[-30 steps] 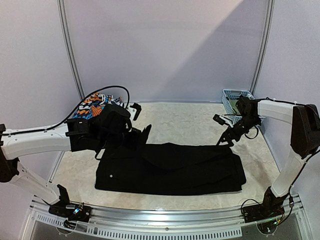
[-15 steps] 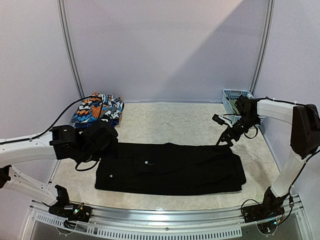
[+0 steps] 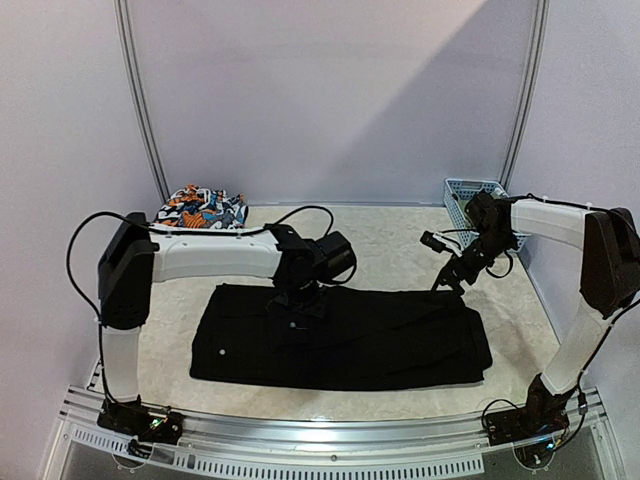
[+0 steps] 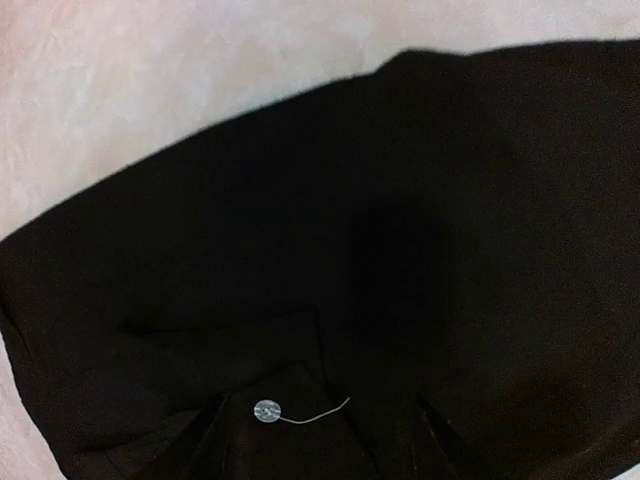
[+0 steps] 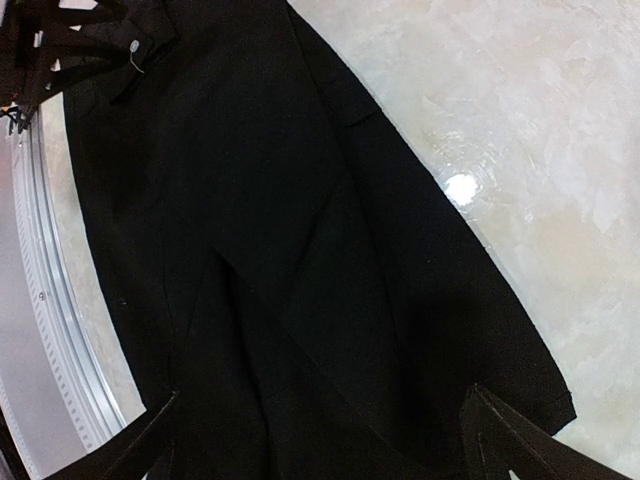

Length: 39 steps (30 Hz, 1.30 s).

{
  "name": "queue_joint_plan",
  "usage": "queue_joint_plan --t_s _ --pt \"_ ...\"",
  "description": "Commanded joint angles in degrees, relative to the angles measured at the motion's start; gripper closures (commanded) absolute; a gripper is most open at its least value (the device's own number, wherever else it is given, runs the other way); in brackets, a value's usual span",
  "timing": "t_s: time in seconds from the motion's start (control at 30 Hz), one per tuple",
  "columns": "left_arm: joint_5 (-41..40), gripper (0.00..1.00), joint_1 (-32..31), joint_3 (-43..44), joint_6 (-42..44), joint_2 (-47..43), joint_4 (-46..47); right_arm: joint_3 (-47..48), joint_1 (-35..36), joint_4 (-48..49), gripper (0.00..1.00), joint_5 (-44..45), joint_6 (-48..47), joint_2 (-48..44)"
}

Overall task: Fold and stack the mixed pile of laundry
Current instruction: Adjust the rectangle-folded shirt at the center of the board.

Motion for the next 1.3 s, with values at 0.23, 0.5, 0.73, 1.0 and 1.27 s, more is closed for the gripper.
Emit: queue_joint_plan --t_s 0.23,0.5,0.73,1.0,1.27 --pt "7.58 0.52 -0.47 3.48 -0.66 8.17 -6.77 0.63 0.17 -0.42 0.06 -0.49 -1.05 0.73" --pt "2.77 0.92 -0.38 2.08 -0.77 5.26 -8.51 0.44 0.19 -0.51 0.06 -0.62 -1.13 0.77" --pt "-3.16 1.00 -0.39 -4.28 -3.67 -5.32 -9.38 0.53 0.21 -0.51 0.06 -1.05 -0.92 0.83" --pt "-4.29 0.90 -0.31 -22.03 -13.41 -19.69 -13.59 0.41 0.22 -0.53 0.05 -1.34 -0.83 0.69" --pt "-7.98 0.62 -0.43 -23.99 -16.97 -23.86 -16.97 -2.22 0.18 6.62 0.01 5.74 2.29 -3.91"
